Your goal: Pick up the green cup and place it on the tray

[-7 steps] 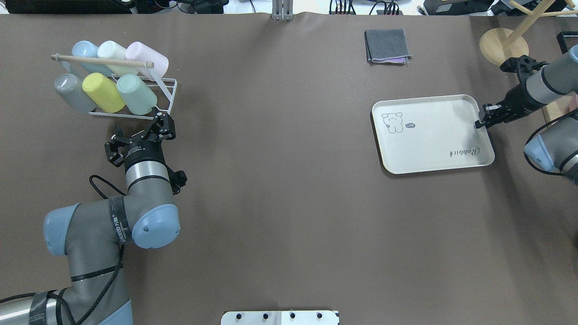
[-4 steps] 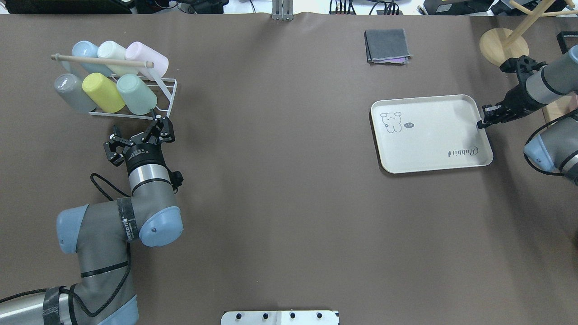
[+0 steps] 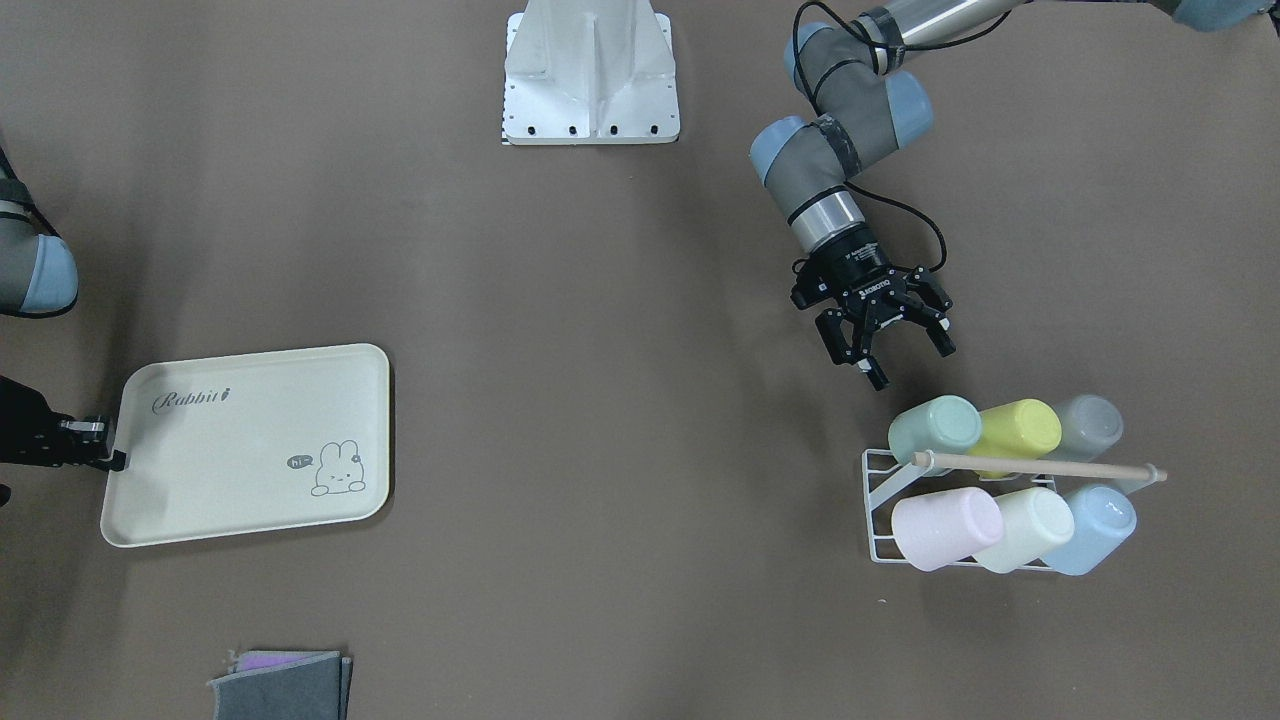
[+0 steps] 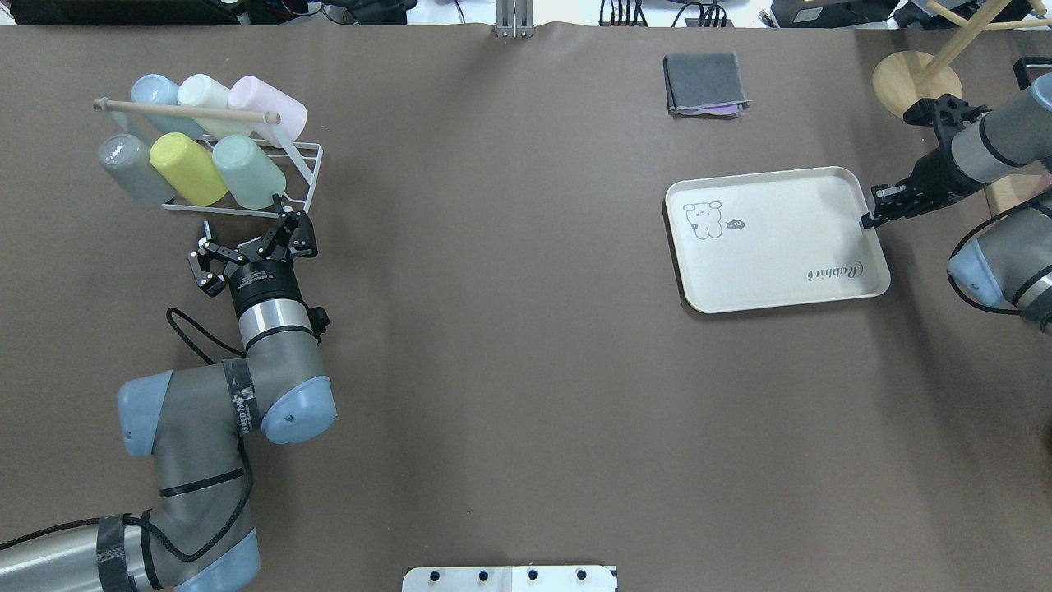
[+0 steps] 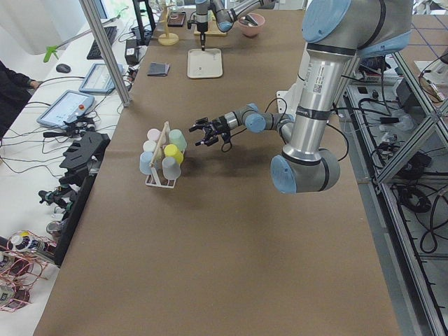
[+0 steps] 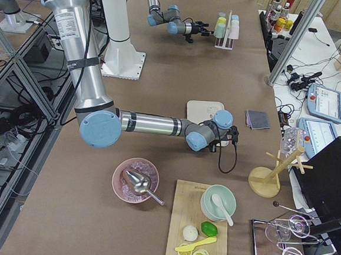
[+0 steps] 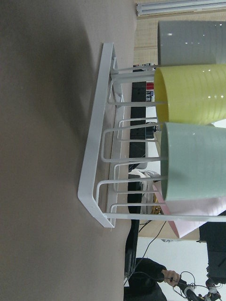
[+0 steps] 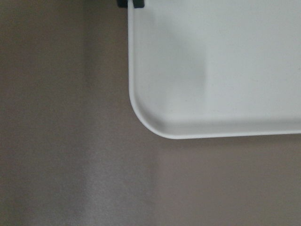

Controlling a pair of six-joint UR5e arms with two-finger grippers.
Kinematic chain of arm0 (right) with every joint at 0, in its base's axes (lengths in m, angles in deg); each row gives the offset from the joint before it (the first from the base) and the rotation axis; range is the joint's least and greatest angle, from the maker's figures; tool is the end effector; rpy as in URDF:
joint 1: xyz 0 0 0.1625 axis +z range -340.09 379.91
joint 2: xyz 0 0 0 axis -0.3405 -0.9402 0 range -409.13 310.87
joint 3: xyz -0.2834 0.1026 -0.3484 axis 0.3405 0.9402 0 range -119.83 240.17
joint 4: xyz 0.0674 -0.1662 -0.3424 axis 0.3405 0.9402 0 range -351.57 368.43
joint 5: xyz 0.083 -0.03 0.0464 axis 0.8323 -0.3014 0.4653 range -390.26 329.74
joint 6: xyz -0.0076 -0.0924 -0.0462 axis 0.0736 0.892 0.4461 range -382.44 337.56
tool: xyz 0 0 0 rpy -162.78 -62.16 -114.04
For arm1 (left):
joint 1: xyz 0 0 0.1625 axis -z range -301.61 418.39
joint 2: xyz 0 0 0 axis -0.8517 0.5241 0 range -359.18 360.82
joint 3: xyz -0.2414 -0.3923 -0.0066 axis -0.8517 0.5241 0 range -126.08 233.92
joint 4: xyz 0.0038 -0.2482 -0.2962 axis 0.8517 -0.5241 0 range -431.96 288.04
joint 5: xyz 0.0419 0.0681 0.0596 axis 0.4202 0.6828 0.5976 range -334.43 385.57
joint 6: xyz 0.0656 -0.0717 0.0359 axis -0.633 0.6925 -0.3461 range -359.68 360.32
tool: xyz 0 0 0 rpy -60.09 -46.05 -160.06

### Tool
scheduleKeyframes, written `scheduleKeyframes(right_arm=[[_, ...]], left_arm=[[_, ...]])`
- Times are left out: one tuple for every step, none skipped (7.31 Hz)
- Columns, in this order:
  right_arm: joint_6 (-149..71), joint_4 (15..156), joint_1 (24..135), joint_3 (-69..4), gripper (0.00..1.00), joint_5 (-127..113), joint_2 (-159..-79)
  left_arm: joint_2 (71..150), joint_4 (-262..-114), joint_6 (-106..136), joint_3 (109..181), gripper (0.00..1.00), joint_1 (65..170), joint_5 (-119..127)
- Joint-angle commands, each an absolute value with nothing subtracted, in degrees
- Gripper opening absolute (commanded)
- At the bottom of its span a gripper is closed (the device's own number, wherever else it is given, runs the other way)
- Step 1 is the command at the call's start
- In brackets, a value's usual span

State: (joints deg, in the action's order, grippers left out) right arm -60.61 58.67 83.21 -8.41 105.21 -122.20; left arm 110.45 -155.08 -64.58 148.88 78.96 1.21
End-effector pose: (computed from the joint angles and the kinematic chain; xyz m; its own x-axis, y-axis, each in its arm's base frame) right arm -0.2251 -0.5800 0.6333 0.5738 -0.0860 0.8144 0.0156 0.9954 0.0941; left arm 0.4749 -0.4214 0.4558 -0.6361 0.4256 0.6436 -0.7446 -0.1197 -0.6567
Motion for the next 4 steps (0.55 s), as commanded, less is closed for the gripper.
scheduleKeyframes(right_arm=[[-62.85,59.14,83.10,-10.48,0.00,105.35,-120.94],[-67.48,59.23,82.49,-13.28,0.00,105.44,-120.51],[-72.57,59.14,80.74,-15.83,0.00,105.01,-120.33],[-77.15,59.23,78.81,-17.25,0.00,104.57,-119.46]], left_arm=[[111.65,-156.07,-64.55,146.48,0.98,79.22,2.72],[111.74,-156.86,-64.55,145.77,0.98,79.31,3.50],[112.26,-158.60,-64.55,144.37,0.98,79.66,3.51],[112.70,-159.84,-64.72,143.14,0.98,80.19,3.51]])
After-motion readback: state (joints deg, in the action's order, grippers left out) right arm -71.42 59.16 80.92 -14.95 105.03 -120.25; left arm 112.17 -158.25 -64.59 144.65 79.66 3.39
